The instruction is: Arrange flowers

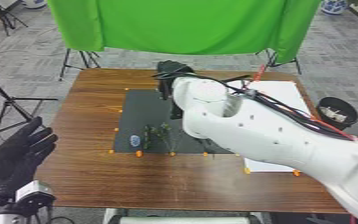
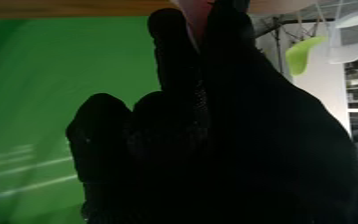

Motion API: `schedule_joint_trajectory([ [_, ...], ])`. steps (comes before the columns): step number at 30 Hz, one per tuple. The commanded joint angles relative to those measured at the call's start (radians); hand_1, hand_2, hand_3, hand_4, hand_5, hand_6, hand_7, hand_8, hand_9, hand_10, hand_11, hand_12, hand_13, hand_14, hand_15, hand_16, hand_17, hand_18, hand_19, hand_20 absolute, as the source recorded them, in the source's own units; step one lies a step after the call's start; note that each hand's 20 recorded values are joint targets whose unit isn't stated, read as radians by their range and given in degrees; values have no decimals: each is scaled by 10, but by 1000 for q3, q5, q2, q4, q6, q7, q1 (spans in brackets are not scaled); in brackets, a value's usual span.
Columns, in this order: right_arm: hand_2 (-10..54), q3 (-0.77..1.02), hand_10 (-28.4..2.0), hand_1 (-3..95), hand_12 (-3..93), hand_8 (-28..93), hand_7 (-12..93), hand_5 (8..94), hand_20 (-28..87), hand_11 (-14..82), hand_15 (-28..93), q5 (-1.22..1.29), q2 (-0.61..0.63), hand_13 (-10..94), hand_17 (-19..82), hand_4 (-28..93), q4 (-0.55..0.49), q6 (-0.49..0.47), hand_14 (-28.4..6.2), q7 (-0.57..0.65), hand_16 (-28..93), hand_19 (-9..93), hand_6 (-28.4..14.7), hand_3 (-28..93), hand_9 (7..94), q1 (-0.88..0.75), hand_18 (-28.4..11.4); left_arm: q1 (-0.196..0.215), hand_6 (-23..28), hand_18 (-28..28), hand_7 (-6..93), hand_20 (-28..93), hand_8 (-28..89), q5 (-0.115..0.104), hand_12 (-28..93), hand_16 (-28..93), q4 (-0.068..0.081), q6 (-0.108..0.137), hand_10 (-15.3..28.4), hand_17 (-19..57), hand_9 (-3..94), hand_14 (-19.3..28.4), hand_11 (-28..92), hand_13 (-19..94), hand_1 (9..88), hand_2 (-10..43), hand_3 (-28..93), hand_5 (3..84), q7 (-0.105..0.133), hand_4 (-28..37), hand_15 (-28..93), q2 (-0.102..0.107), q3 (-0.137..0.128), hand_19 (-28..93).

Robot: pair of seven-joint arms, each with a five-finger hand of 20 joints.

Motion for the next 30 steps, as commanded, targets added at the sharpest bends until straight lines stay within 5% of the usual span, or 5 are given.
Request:
schedule_joint_trajectory([
  [1, -95, -7, -91, 612, 354, 116, 273, 770, 399, 118, 720, -2, -156, 850, 625, -252, 128, -9, -27, 38, 166, 932, -24, 721, 892, -63, -133, -188, 103, 206, 98, 77, -78, 90, 106, -114, 26, -60, 189, -96, 320, 237, 288, 179, 304, 72, 658, 388, -114, -207, 480, -46, 27, 431],
  [5, -95, -1, -91, 610, 353, 114, 276, 769, 399, 119, 720, 0, -185, 848, 623, -252, 162, -21, -28, 60, 166, 932, -23, 721, 891, -94, -133, -237, 102, 205, 99, 77, -78, 88, 106, -113, 42, -70, 189, -96, 320, 237, 287, 179, 304, 72, 658, 388, -119, -207, 481, -61, 65, 430],
  [10, -95, -3, -92, 608, 352, 106, 275, 765, 399, 119, 721, 4, -194, 847, 621, -252, 174, -11, -29, 82, 166, 932, -22, 720, 892, -117, -133, -272, 102, 205, 99, 77, -78, 78, 106, -113, 56, -77, 188, -96, 320, 237, 287, 179, 303, 71, 659, 388, -102, -206, 482, -43, 104, 431],
  [22, -94, -20, -94, 580, 344, 86, 260, 738, 396, 121, 725, 24, -200, 836, 613, -250, 193, 21, -33, 94, 165, 932, -24, 708, 878, -91, -135, -302, 102, 210, 98, 83, -78, 49, 107, -112, 69, -71, 188, -95, 320, 238, 287, 181, 302, 68, 663, 388, -68, -207, 486, 13, 128, 441],
  [30, -95, 0, -116, 506, 270, 45, 237, 655, 393, 210, 734, 42, -202, 816, 600, -256, 190, 3, -38, 90, 158, 932, -40, 708, 817, -106, -138, -300, 102, 209, 98, 82, -78, 53, 106, -113, 69, -76, 189, -94, 320, 239, 287, 181, 303, 68, 662, 388, -79, -208, 487, 0, 127, 439],
])
